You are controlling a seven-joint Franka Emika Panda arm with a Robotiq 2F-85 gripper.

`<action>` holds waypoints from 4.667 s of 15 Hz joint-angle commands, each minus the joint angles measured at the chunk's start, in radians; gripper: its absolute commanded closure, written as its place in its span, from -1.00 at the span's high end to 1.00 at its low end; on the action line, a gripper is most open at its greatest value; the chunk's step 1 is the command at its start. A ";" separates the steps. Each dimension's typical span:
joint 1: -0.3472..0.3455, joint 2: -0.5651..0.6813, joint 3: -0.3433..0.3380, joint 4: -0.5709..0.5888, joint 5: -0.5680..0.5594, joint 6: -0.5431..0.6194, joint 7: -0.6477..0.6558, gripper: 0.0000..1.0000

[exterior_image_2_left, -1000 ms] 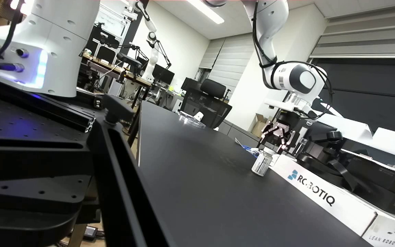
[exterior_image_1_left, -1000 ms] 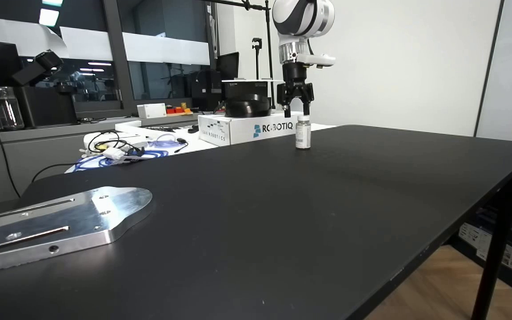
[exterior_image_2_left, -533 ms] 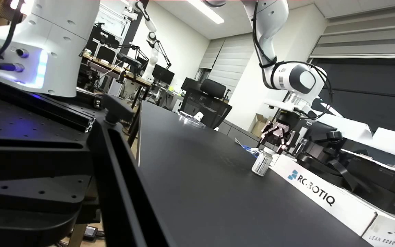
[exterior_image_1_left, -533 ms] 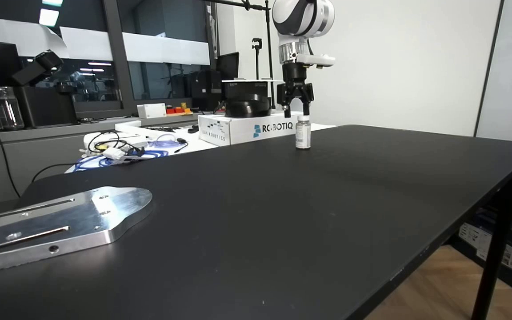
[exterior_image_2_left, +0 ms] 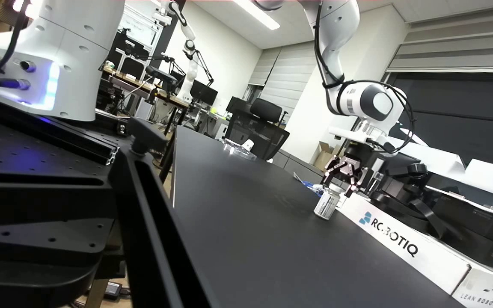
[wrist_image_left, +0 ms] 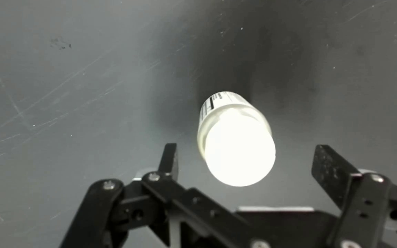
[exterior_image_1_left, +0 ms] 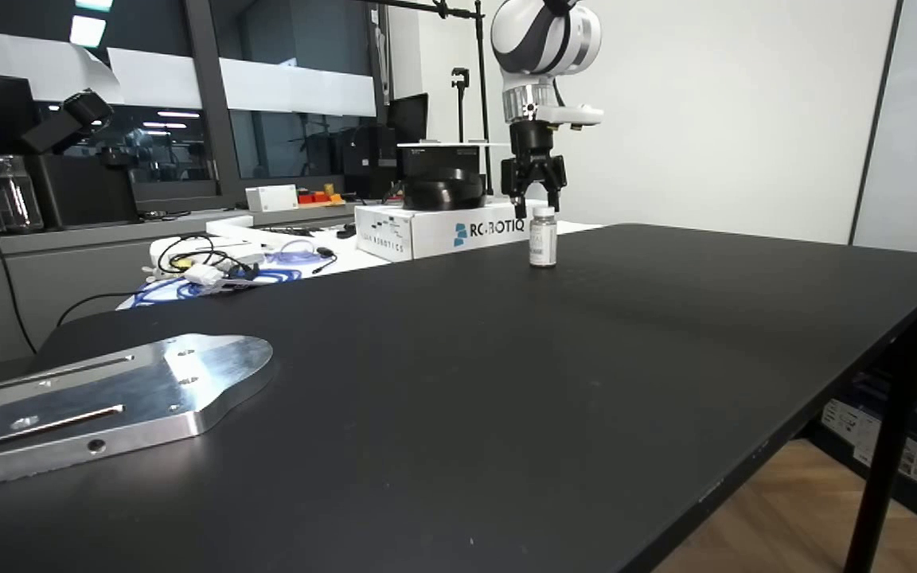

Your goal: Move the bottle towards you

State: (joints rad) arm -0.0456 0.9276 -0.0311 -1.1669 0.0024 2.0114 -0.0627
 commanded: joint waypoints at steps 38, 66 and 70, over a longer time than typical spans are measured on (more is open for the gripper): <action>0.008 -0.896 0.109 -1.357 0.113 0.504 -0.530 -0.41; 0.047 -0.846 0.079 -1.494 -0.092 0.674 -0.475 -0.41; 0.044 -0.857 0.082 -1.490 -0.073 0.652 -0.481 0.59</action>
State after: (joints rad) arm -0.0006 0.0852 0.0536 -2.6591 -0.0627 2.6757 -0.5760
